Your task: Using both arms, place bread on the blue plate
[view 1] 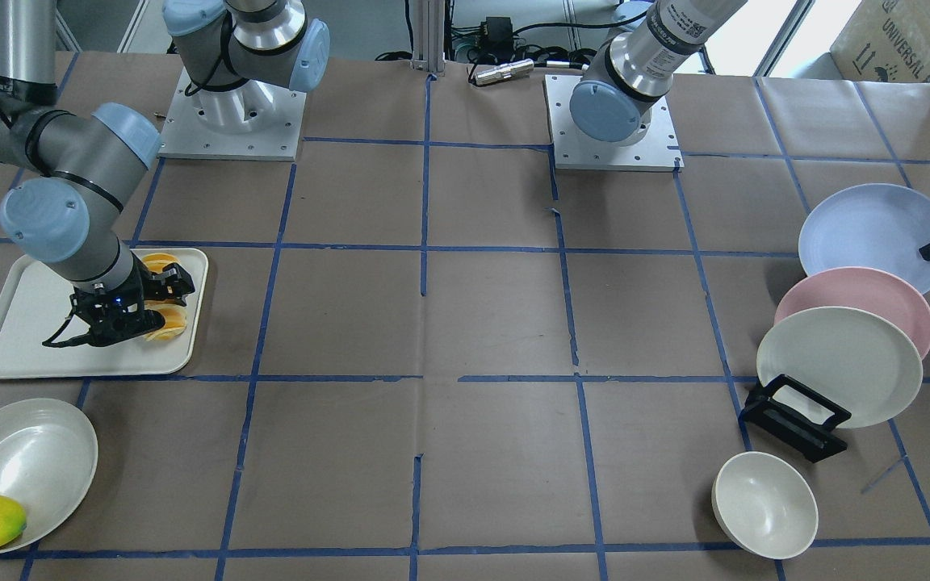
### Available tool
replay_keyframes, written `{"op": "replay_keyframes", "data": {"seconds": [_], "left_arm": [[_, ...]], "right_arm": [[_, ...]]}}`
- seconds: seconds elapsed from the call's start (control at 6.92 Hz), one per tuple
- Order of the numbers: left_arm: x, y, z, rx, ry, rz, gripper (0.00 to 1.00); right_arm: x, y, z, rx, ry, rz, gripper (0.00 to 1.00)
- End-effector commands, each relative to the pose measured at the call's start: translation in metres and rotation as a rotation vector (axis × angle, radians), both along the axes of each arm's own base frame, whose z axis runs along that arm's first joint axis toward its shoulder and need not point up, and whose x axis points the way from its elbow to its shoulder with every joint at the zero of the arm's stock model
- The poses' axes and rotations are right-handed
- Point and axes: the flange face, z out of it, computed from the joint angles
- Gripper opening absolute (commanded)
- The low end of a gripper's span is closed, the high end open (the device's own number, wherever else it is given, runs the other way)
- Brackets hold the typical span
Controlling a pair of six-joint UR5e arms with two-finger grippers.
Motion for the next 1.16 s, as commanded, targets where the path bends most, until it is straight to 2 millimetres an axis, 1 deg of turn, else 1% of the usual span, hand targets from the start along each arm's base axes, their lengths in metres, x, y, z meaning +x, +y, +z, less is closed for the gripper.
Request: {"op": "replay_keyframes", "data": {"seconds": [0.0,0.14,0.29,0.43,0.58,0.72,0.87,1.01], "left_arm": [[-0.024,0.016,0.044,0.013,0.019,0.004,0.0],[-0.04,0.027,0.065,0.026,0.045,0.012,0.0],[-0.06,0.036,0.085,0.038,0.059,0.023,0.0],[-0.078,0.041,0.096,0.045,0.057,0.053,0.0],[-0.084,0.04,0.1,0.06,0.068,0.081,0.0],[-0.103,0.028,0.105,0.058,0.083,0.083,0.0],[-0.131,0.007,0.108,0.08,0.076,0.075,0.0],[-0.159,-0.015,0.1,0.119,0.089,0.072,0.0]], "right_arm": [[-0.001,-0.004,0.004,-0.006,0.01,-0.035,0.11],[-0.002,-0.005,0.006,-0.009,0.011,-0.036,0.07],[-0.001,-0.005,0.007,-0.01,0.012,-0.035,0.06],[-0.001,-0.005,0.008,-0.015,0.013,-0.035,0.06],[-0.002,-0.008,0.017,-0.031,0.019,-0.038,0.06],[-0.002,-0.01,0.034,-0.052,0.026,-0.041,0.07],[-0.002,-0.015,0.069,-0.075,0.034,-0.053,0.07],[0.0,-0.026,0.121,-0.107,0.041,-0.087,0.08]]}}
